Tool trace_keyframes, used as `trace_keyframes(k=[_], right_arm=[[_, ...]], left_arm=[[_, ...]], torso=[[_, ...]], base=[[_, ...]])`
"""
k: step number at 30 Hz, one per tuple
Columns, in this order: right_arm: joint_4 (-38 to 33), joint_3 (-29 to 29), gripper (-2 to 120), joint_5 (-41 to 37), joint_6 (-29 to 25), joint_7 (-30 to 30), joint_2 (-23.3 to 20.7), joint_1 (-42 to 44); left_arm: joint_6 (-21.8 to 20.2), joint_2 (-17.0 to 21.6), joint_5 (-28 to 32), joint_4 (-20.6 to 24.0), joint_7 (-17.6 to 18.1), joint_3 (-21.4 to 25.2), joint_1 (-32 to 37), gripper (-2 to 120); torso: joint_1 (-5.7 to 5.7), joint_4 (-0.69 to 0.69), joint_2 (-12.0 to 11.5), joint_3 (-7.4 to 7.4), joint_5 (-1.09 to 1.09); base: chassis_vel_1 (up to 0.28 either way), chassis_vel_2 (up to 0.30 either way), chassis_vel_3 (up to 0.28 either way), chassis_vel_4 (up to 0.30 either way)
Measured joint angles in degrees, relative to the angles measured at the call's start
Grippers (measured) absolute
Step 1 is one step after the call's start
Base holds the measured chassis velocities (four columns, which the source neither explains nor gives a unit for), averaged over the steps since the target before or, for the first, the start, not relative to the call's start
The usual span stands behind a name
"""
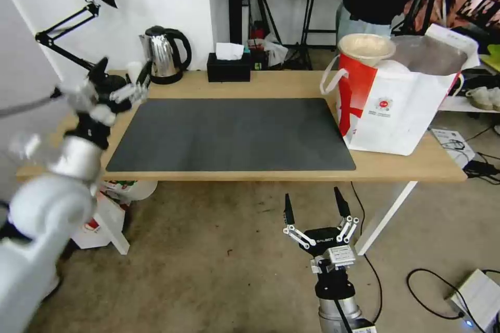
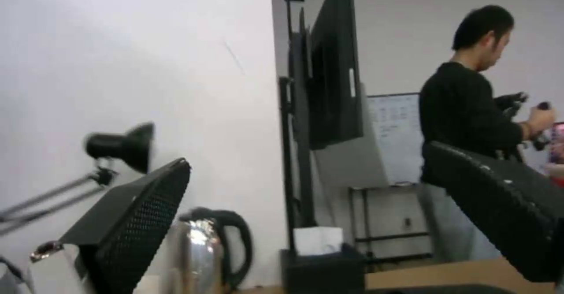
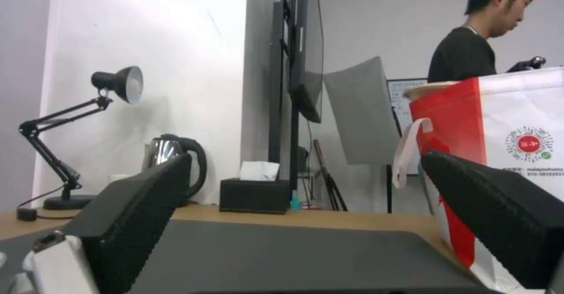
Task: Pick up the trash from the table and place it into the takeout bag.
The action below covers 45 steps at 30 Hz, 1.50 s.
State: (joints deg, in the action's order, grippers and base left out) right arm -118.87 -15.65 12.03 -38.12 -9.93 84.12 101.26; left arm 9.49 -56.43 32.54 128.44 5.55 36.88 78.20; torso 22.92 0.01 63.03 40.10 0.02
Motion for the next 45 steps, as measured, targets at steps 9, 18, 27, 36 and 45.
trace_keyframes(k=[9,18,27,36,45], right_arm=[[-0.01,0.0,100,0.0,0.0,0.0,0.0,0.0],[-0.01,0.0,100,0.0,0.0,0.0,0.0,0.0],[-0.01,0.0,100,0.0,0.0,0.0,0.0,0.0],[0.0,0.0,100,-0.01,0.0,0.0,0.0,0.0],[0.0,0.0,100,0.0,0.0,0.0,0.0,0.0]], left_arm=[[7.52,-11.08,-15.94,2.43,1.94,-1.56,7.1,100],[12.15,-18.01,-22.52,1.42,3.22,-4.95,11.41,100],[15.26,-23.37,-24.56,-3.64,6.17,-7.28,15.61,100],[20.54,-26.85,-27.08,-9.07,8.05,-8.33,22.94,100],[22.3,-28.52,-29.59,-11.17,8.43,-8.99,24.89,100]], torso=[[0.0,-0.03,0.0,0.0,0.01],[0.0,-0.02,0.0,0.0,0.01],[0.0,-0.02,0.0,0.01,-0.02],[0.0,-0.01,-0.01,0.0,-0.02],[-0.01,-0.01,-0.01,0.0,-0.02]], base=[[0.0,0.0,0.0,0.0],[0.0,0.0,0.0,0.0],[0.0,0.0,0.0,0.0],[0.0,0.0,0.0,0.0],[0.0,0.0,0.0,0.0]])
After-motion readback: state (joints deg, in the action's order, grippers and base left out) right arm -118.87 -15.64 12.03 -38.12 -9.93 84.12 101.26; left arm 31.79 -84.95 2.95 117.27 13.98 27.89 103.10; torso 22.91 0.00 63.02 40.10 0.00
